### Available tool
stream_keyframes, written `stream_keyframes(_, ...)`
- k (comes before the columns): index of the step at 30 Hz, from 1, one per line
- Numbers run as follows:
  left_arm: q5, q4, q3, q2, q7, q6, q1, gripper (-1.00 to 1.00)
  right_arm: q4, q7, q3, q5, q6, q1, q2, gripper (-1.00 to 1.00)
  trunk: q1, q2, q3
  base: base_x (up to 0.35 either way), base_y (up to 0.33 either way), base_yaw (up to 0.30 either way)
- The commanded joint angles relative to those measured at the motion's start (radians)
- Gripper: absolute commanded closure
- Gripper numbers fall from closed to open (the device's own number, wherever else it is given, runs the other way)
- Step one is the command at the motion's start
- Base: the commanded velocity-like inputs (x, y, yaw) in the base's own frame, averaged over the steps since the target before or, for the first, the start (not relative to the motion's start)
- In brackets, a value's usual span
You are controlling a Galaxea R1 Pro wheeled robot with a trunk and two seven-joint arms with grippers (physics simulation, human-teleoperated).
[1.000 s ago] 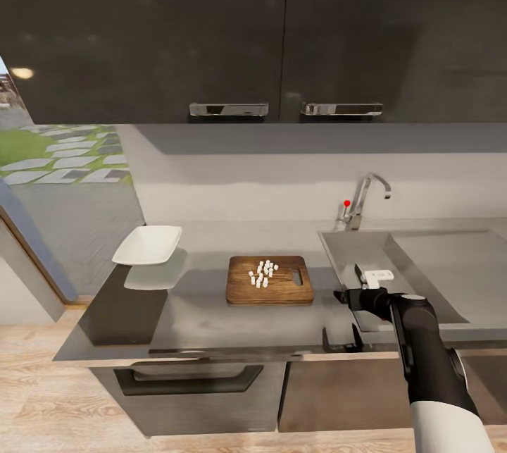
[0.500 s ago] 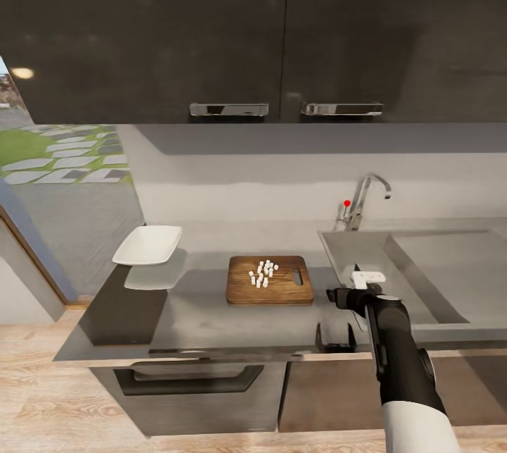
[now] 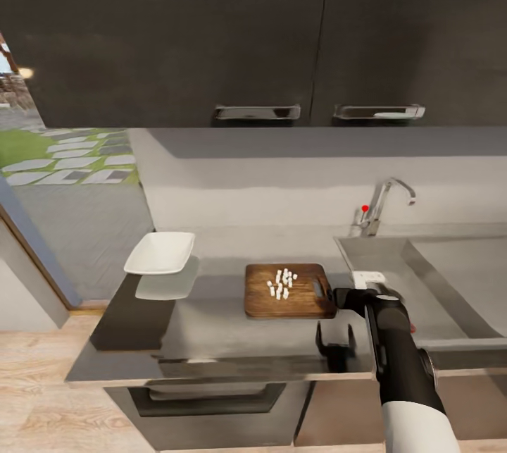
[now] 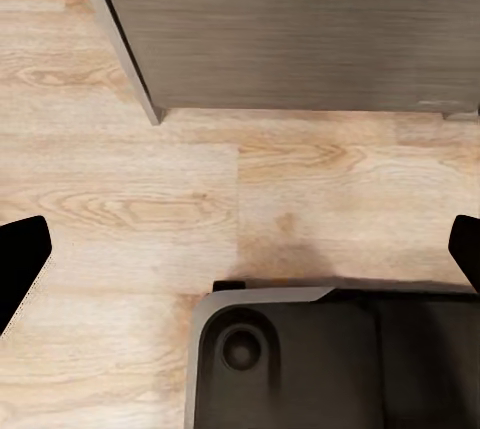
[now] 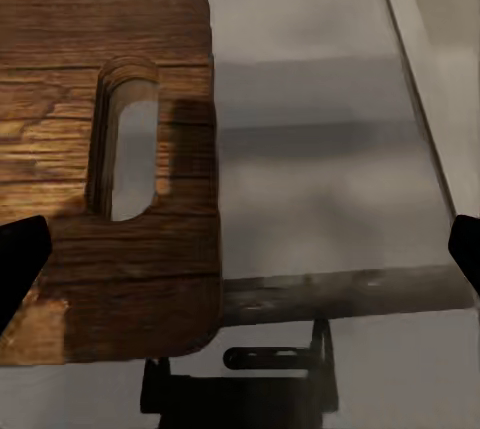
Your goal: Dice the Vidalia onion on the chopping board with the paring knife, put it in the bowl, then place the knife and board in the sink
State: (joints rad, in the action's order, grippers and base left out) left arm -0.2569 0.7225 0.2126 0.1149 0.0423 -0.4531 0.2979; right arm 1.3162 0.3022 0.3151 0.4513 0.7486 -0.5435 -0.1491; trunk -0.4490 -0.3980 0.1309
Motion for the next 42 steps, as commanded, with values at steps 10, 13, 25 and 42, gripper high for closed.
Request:
stream_keyframes(10,-0.006,-0.009,0.008,0.002,0.004,-0.002,0.0,-1.0,0.001,0.011,0.003,0.01,0.002,-0.001,0.0,-1.0,-0.001,-0.002,0.002,0.053,0.016,0.0)
stream_keyframes(13,-0.007,-0.01,0.008,0.002,0.004,-0.002,0.0,-1.0,0.001,0.011,0.003,0.01,0.002,-0.001,0.0,-1.0,-0.001,-0.002,0.002,0.185,-0.096,0.0)
stream_keyframes(25,-0.005,-0.023,0.008,-0.001,0.004,-0.002,0.0,-1.0,0.001,0.011,0.002,0.01,0.003,-0.001,0.0,-1.0,-0.001,-0.002,0.002,0.117,-0.058,0.0)
stream_keyframes(42,-0.006,-0.036,0.008,-0.001,0.004,-0.001,0.0,-1.0,0.0,0.011,-0.035,0.009,0.004,-0.001,-0.002,-1.0,-0.001,-0.002,0.003,0.001,0.0,0.0)
